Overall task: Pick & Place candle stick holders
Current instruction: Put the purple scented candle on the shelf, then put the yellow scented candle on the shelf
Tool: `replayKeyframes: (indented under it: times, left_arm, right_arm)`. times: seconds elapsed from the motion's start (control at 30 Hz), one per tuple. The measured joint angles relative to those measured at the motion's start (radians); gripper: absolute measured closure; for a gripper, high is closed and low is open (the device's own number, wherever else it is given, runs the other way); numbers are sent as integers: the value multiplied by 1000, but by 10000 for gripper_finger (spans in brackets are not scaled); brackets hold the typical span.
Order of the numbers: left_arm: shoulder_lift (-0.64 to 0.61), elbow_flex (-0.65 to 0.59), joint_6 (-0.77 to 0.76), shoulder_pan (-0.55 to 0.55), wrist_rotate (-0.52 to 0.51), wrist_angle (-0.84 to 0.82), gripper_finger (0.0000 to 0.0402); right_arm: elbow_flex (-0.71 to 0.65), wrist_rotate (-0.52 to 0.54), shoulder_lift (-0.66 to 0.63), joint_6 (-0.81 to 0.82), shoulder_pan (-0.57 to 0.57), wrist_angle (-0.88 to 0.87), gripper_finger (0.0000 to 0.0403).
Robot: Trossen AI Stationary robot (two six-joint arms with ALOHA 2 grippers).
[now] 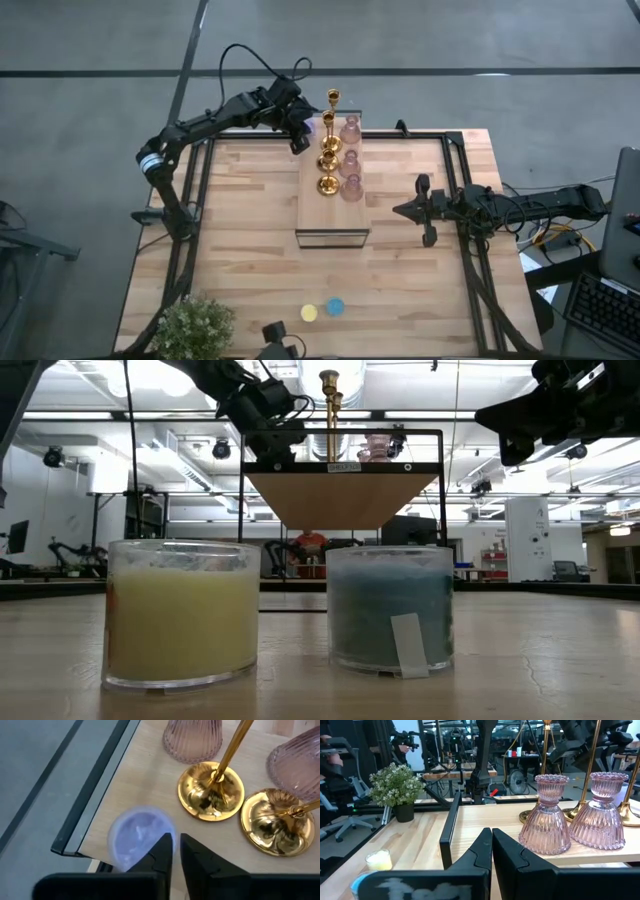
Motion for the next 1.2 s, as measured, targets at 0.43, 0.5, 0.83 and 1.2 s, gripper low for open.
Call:
replayKeyframes:
  times: [0.43, 0.5, 0.83, 1.2]
  left_arm:
    - [-71, 0, -10, -5, 3, -50, 290]
    - [-100, 0, 1, -11, 6, -98, 289]
    - [-268, -82, -25, -75, 218, -221, 289]
    - [-521, -457, -35, -357, 235, 40, 289]
  right_arm:
    - [-11, 0, 0, 5, 0, 1, 394]
    - [-11, 0, 0, 5, 0, 1, 394]
    - [-14, -17, -31, 41, -13, 28, 394]
    - [-63, -312, -93, 79, -156, -33, 394]
